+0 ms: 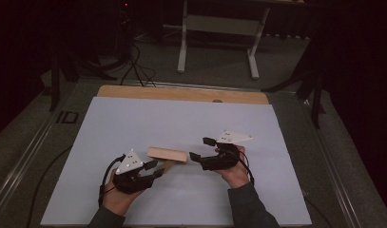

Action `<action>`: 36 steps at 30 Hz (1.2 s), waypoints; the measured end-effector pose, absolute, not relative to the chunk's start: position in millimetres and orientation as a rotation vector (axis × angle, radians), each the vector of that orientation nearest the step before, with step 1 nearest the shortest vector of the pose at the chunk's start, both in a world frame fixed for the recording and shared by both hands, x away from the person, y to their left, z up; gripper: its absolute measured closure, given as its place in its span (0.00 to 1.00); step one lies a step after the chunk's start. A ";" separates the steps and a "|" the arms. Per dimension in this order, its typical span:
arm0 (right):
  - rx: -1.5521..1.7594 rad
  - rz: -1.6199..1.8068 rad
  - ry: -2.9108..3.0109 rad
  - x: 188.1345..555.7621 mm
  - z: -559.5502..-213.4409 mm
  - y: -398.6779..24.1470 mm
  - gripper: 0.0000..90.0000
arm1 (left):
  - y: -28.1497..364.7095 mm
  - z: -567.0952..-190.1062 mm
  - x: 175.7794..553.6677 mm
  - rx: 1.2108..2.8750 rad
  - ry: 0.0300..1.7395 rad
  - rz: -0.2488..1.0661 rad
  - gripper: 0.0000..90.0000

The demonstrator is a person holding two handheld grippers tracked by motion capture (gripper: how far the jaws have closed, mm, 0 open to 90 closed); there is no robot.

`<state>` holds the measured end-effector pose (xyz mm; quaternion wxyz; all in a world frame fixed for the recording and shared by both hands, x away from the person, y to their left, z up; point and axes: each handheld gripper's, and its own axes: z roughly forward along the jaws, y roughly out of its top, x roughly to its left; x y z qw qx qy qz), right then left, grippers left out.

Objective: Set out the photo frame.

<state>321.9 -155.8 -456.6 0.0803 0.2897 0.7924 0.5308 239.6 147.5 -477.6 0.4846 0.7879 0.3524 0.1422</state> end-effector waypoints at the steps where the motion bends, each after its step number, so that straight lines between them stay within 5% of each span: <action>1: 0.877 1.582 2.364 322.8 -456.7 -157.2 0.17 | 147.9 -476.8 239.7 1.912 0.858 0.347 0.66; 8: 0.954 1.510 2.339 328.6 -464.7 -162.0 0.25 | 149.9 -475.4 238.9 1.898 0.854 0.352 0.72; 19: 1.025 1.435 2.312 332.4 -486.9 -152.1 0.77 | 150.4 -477.2 242.0 1.903 0.875 0.366 0.79; 24: 1.011 1.394 2.329 331.9 -494.8 -141.4 0.93 | 150.4 -479.7 245.1 1.908 0.899 0.380 0.83; 36: 1.020 1.479 2.335 335.0 -496.1 -128.0 0.99 | 150.4 -483.8 252.6 1.945 0.930 0.419 0.99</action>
